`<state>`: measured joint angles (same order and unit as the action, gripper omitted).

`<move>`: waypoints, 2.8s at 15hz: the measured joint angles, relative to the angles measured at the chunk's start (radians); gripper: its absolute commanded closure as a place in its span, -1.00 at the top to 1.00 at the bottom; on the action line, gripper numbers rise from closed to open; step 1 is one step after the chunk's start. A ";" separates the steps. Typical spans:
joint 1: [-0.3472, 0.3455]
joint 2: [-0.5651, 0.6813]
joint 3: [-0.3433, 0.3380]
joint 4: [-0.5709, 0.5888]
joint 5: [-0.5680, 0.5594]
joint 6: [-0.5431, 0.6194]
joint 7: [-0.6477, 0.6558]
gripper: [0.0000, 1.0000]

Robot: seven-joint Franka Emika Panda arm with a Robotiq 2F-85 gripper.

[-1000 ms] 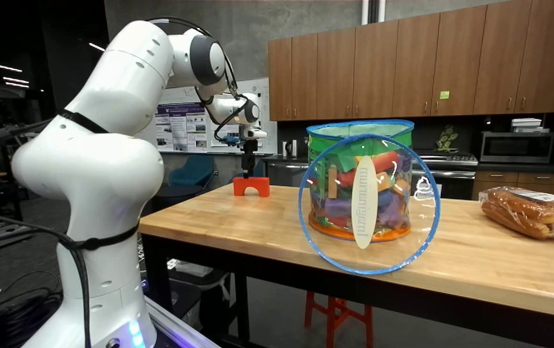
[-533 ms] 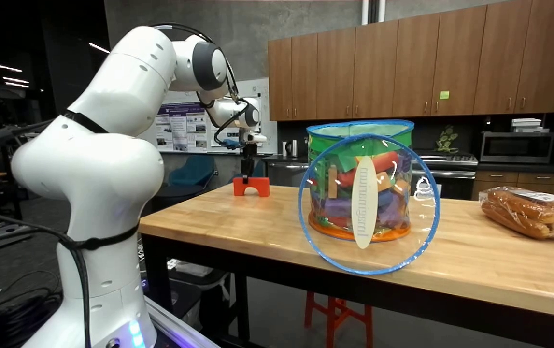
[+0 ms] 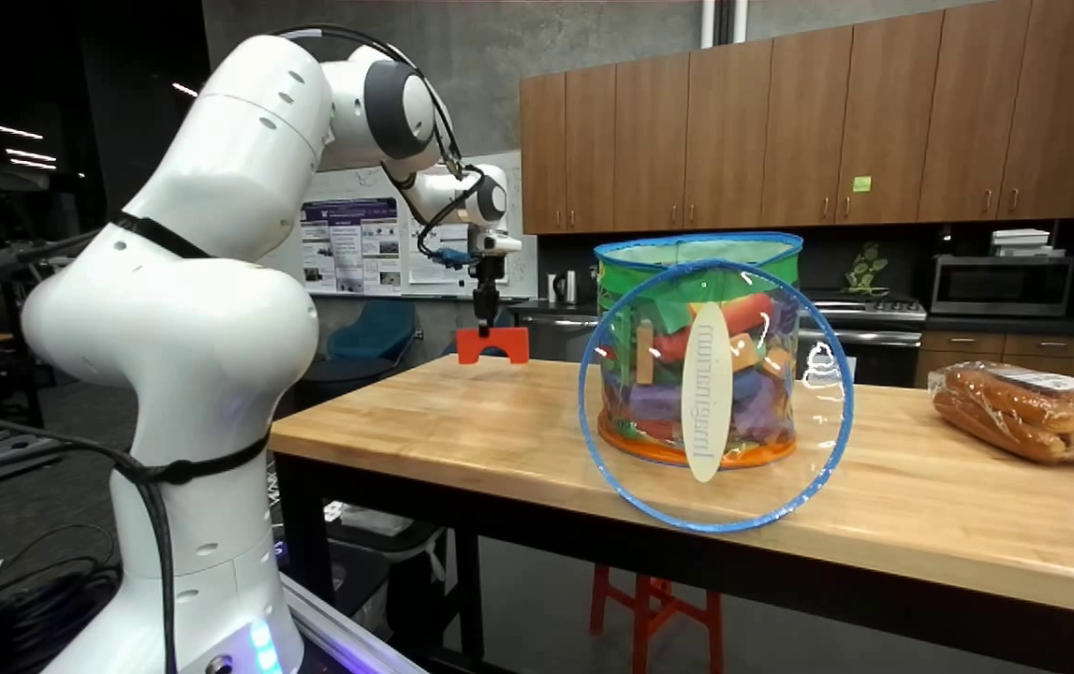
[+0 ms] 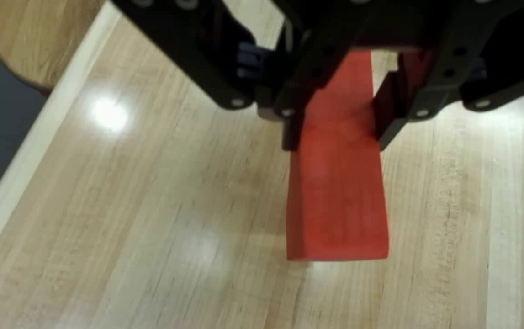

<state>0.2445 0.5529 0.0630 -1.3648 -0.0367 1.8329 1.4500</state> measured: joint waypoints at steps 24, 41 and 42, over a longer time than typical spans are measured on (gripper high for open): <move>-0.225 -0.616 -0.074 -0.402 -0.016 -0.011 0.298 -0.72; -0.326 -0.715 -0.102 -0.361 -0.175 -0.008 0.494 -0.72; -0.334 -0.718 -0.106 -0.361 -0.175 -0.011 0.500 -0.72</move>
<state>-0.0894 -0.1653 -0.0426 -1.7262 -0.2121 1.8221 1.9504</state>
